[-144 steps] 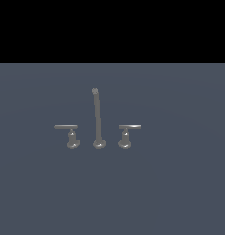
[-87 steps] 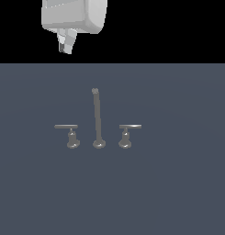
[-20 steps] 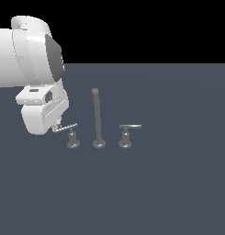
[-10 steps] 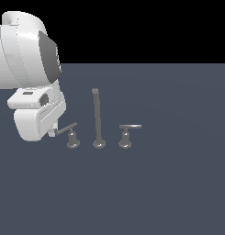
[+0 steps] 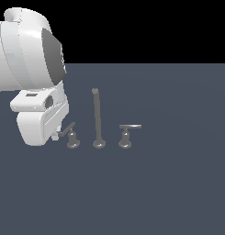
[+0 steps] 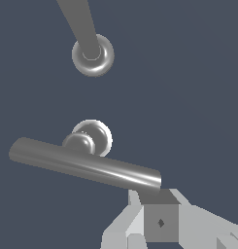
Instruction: Turn on the faucet by rotating a designated handle.
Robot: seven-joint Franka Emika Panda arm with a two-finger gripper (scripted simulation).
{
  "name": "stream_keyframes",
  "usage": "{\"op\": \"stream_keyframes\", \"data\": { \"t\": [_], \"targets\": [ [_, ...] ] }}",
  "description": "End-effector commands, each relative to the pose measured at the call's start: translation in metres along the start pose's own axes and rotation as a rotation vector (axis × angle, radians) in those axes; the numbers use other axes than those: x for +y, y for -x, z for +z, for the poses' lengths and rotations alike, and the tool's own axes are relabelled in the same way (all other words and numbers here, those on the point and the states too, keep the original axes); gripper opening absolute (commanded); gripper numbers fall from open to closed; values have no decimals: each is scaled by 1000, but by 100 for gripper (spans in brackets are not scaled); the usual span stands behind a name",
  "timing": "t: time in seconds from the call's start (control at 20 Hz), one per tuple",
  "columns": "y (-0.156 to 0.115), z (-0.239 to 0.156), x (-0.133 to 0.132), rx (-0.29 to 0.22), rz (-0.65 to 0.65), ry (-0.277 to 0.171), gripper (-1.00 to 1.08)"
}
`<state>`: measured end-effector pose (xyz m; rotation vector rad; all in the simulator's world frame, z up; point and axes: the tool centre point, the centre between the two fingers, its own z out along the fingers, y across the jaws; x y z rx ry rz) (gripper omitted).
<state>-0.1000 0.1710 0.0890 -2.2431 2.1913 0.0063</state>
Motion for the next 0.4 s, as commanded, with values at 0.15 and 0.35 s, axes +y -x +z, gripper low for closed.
{"op": "stream_keyframes", "data": {
  "t": [0.15, 0.35],
  "targets": [
    [-36, 0, -6, 4, 23, 1, -100],
    [-57, -1, -9, 7, 37, 1, -100]
  ]
}}
